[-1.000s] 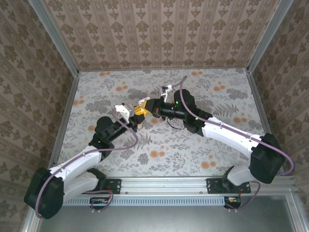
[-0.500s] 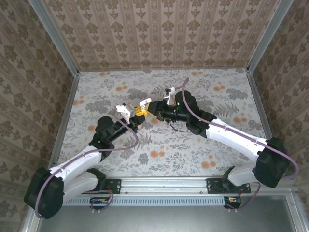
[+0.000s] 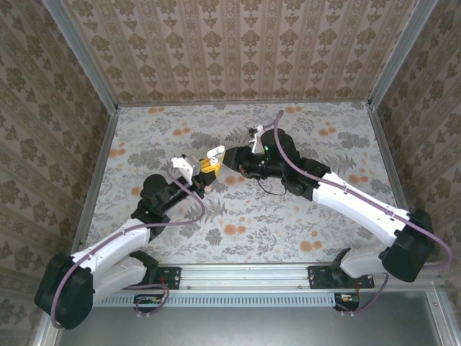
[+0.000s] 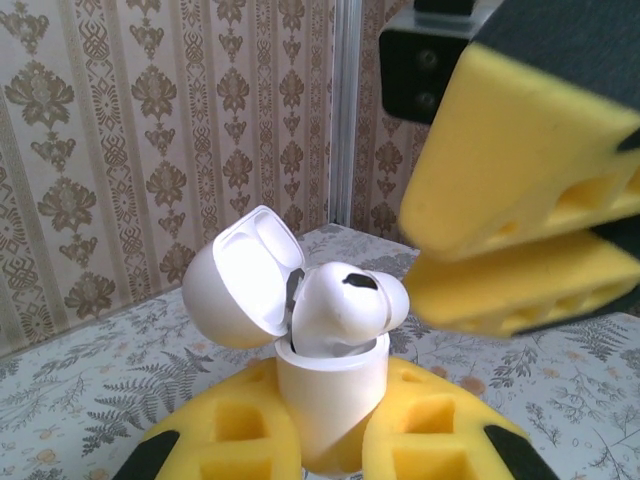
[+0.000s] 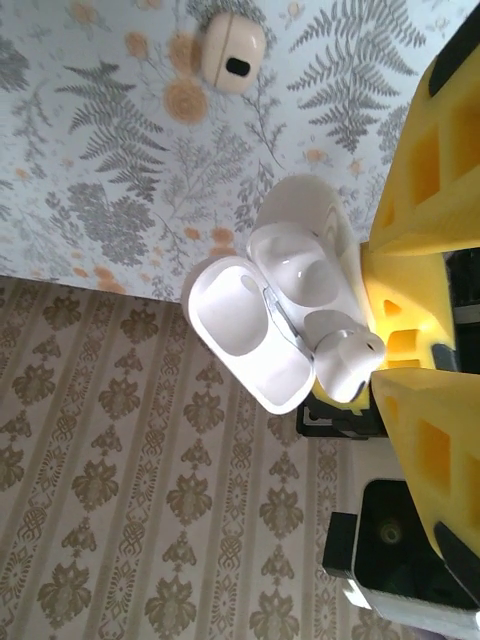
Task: Insert wireless bluetooth earbuds into charging case
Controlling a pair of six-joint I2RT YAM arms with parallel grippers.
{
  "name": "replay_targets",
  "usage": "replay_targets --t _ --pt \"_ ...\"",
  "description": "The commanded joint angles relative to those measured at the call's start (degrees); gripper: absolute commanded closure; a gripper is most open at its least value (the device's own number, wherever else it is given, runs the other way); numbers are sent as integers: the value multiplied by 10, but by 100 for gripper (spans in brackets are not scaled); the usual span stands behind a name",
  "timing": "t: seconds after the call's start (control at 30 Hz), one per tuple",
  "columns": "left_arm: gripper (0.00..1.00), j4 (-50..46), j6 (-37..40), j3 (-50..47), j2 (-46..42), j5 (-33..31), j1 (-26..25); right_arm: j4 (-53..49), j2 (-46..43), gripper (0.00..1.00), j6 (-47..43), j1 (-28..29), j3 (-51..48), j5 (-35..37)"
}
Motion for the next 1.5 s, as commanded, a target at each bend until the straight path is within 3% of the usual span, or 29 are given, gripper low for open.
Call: replay_targets --t 0.0,0.5,0.83,1.47 --pt "100 -3 13 17 -12 11 -3 -72 -26 65 -59 2 40 27" --pt "100 -23 10 32 -2 19 -3 -59 24 82 -75 31 86 -49" --pt "100 -27 8 33 -7 24 -3 -79 67 84 -83 26 107 -56" --pt "100 -33 15 26 -17 21 -3 -95 66 85 -94 -1 108 -57"
